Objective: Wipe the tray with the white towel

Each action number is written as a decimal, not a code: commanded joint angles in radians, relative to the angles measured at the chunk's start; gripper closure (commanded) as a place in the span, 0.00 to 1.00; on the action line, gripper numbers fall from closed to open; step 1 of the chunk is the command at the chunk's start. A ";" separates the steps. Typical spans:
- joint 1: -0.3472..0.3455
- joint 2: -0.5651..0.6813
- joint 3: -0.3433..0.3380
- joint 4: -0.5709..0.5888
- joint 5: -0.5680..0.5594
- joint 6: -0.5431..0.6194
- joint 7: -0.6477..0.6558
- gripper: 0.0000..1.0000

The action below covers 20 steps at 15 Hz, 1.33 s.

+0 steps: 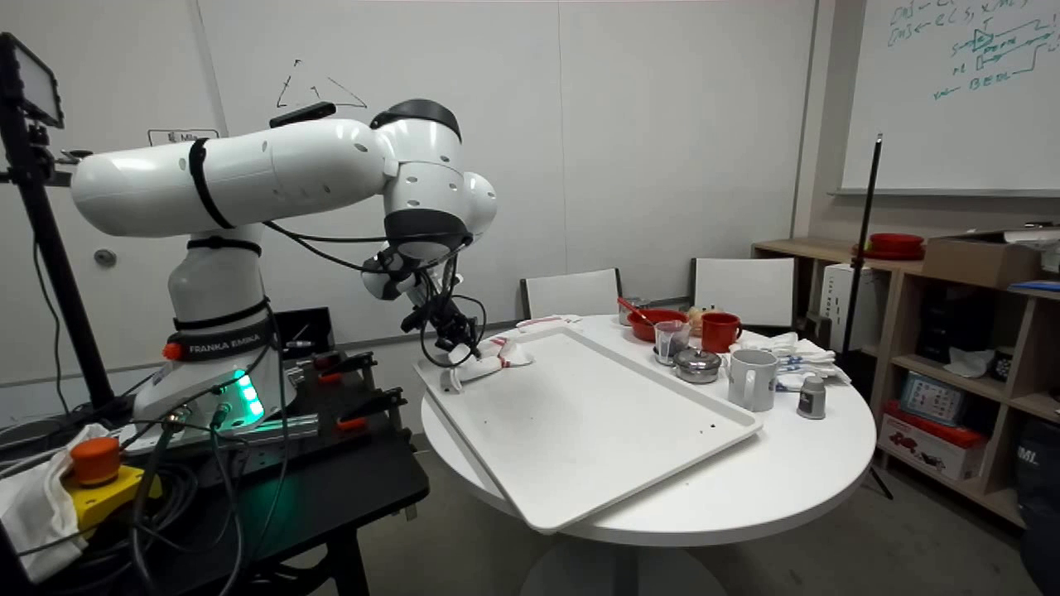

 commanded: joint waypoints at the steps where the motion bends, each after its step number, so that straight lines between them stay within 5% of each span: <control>1: -0.014 -0.021 0.001 -0.009 -0.022 -0.003 -0.025 0.97; 9: -0.033 -0.016 0.013 -0.030 -0.022 -0.010 -0.005 0.94; 10: -0.037 -0.017 0.015 -0.032 -0.020 -0.011 -0.003 0.64; 12: -0.044 -0.016 0.018 -0.037 -0.022 -0.015 0.006 0.58; 20: -0.105 0.005 0.053 -0.111 -0.025 -0.048 0.075 0.00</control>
